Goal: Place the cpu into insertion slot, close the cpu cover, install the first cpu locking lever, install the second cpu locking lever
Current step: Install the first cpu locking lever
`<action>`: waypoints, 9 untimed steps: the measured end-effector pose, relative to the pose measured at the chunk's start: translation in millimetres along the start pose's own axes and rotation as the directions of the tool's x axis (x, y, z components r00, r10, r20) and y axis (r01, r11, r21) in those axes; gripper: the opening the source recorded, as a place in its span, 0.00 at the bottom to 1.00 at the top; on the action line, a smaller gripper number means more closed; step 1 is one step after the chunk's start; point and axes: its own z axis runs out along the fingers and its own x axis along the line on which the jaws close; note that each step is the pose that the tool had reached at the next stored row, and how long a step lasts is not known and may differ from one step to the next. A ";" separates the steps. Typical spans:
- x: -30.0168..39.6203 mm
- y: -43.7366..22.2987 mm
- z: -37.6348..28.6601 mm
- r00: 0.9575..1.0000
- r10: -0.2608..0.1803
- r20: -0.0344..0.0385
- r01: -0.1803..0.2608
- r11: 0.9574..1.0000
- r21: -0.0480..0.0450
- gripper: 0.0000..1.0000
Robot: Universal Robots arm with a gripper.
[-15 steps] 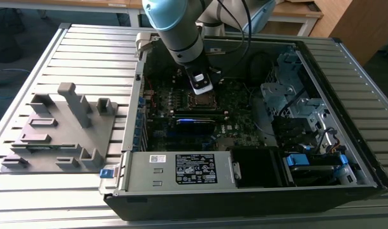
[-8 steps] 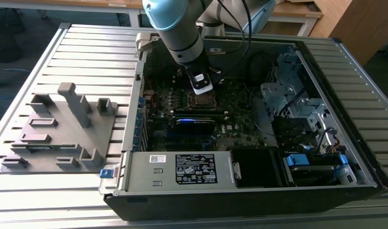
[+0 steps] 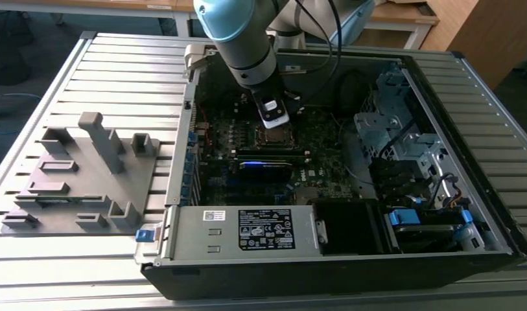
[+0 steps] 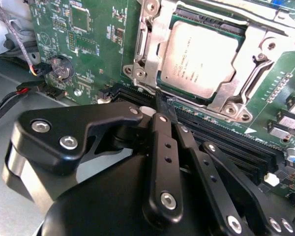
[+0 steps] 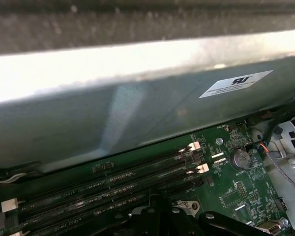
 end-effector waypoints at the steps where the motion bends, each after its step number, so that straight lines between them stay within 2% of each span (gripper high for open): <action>1: 0.0 0.0 0.0 1.000 0.000 0.000 0.000 1.000 0.000 0.10; 6: 0.0 0.0 0.0 1.000 0.000 0.000 0.000 1.000 0.000 0.10; 9: 0.0 -0.1 -0.1 1.000 0.002 -0.001 -0.002 1.000 -0.005 0.10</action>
